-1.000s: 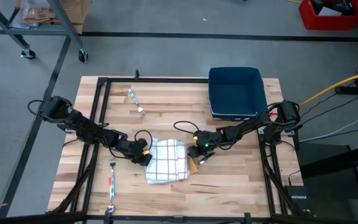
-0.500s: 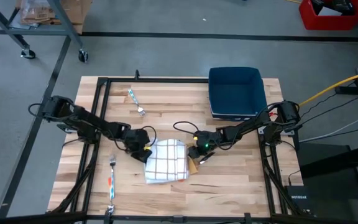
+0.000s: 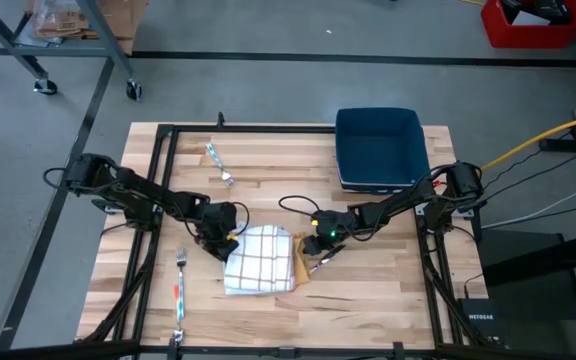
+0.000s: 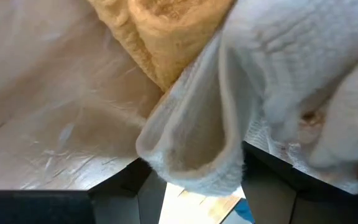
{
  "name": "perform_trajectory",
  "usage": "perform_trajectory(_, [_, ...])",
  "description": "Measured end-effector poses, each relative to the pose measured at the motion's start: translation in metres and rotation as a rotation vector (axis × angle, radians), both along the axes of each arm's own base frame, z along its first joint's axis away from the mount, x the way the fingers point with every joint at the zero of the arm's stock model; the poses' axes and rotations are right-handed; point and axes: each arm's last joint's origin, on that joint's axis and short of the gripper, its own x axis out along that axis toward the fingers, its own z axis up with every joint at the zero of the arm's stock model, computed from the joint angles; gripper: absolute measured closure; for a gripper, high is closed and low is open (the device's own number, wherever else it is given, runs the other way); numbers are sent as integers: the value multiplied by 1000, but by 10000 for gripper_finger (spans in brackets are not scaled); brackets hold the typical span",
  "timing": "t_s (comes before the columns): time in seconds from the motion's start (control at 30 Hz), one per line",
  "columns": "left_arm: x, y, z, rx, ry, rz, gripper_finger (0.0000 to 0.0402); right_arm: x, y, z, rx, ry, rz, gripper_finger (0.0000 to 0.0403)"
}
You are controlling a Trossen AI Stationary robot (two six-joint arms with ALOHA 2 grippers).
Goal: Fold towel
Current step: Put the stacked folded towels into the blue bin
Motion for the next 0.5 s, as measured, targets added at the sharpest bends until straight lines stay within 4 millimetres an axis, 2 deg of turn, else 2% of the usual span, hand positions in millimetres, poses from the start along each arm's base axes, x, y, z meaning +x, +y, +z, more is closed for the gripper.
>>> perform_trajectory(0.23, [1,-17,0,85,18,88,222,-1,10,0,-11,-4,-26,242])
perform_trajectory(0.5, [8,-28,5,127,-76,180,222,2,26,-1,-27,-71,-75,242])
